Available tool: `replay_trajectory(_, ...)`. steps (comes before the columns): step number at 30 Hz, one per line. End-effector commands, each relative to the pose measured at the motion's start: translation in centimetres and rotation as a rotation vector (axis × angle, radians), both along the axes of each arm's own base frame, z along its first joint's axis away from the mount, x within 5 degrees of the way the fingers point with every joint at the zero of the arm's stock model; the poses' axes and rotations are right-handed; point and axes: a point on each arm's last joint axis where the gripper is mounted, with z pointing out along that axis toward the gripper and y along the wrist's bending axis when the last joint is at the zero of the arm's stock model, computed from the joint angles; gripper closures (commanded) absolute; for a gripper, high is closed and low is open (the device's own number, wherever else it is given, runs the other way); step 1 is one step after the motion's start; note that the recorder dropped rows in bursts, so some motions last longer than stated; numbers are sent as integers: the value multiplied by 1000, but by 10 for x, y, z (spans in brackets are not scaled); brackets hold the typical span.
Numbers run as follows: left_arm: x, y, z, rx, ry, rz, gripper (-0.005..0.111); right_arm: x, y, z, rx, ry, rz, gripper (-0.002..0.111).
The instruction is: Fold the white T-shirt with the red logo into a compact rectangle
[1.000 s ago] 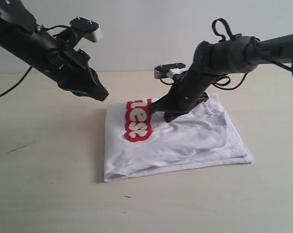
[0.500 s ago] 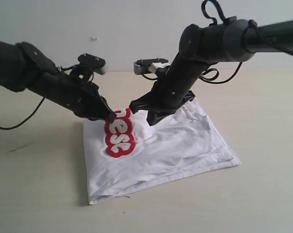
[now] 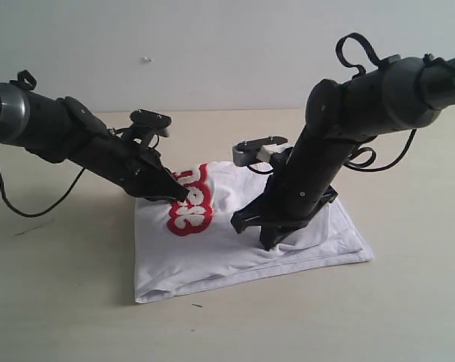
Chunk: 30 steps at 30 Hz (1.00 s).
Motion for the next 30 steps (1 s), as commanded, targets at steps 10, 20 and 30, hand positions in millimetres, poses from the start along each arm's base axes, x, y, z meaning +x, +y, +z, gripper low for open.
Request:
replay_trajectory(10,-18,16,109,-83,-118,-70,107,5,0,26,5,-168,22,108)
replay_trajectory(20,-49,45,193,-162,-310,82,107,-27,-14,156,115,-603,-32,108)
replay_trajectory(30,-114,78,262,-253,-616,261,107,-103,-44,239,211,-946,-89,108)
